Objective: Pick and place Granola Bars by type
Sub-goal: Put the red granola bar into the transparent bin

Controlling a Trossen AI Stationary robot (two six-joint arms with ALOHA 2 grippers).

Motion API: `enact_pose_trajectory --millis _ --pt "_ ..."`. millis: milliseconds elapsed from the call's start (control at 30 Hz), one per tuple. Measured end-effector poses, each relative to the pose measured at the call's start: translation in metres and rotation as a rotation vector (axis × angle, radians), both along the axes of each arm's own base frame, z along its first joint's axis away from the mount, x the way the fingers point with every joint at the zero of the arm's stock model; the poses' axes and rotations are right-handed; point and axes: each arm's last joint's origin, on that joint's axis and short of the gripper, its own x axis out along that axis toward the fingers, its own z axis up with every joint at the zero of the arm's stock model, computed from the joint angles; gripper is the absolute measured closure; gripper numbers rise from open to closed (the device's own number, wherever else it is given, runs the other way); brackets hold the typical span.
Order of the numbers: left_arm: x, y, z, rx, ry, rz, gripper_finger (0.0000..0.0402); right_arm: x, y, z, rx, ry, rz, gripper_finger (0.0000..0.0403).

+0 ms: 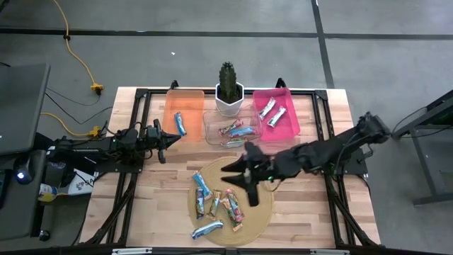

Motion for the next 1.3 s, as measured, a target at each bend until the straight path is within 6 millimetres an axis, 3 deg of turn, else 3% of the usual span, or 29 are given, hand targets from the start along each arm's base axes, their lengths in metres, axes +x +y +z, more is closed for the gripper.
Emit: enact_pose_trajectory --millis 200,367,533,700,1067,1300 --pt "0.0 0.0 0.0 0.0 0.0 0.0 0.04 0.037 0.019 0.004 -0.041 0.25 -0.001 0.0265" --pt "0.0 0.0 0.0 0.0 0.0 0.0 0.04 0.061 0.031 -0.006 0.093 0.453 -0.028 0.0265" --pt "0.0 0.0 0.0 0.0 0.0 0.0 0.04 0.077 0.036 -0.041 0.314 0.726 -0.063 0.0265" --pt "0.0 0.0 0.0 0.0 0.0 0.0 0.04 0.082 0.038 -0.08 0.412 0.913 -0.14 0.0265" --pt "0.0 0.0 0.0 0.0 0.0 0.0 0.04 0.074 0.033 -0.161 0.454 1.088 -0.305 0.0265" --pt "0.0 0.0 0.0 0.0 0.0 0.0 0.04 0.068 0.033 -0.204 0.548 1.139 -0.28 0.0265"
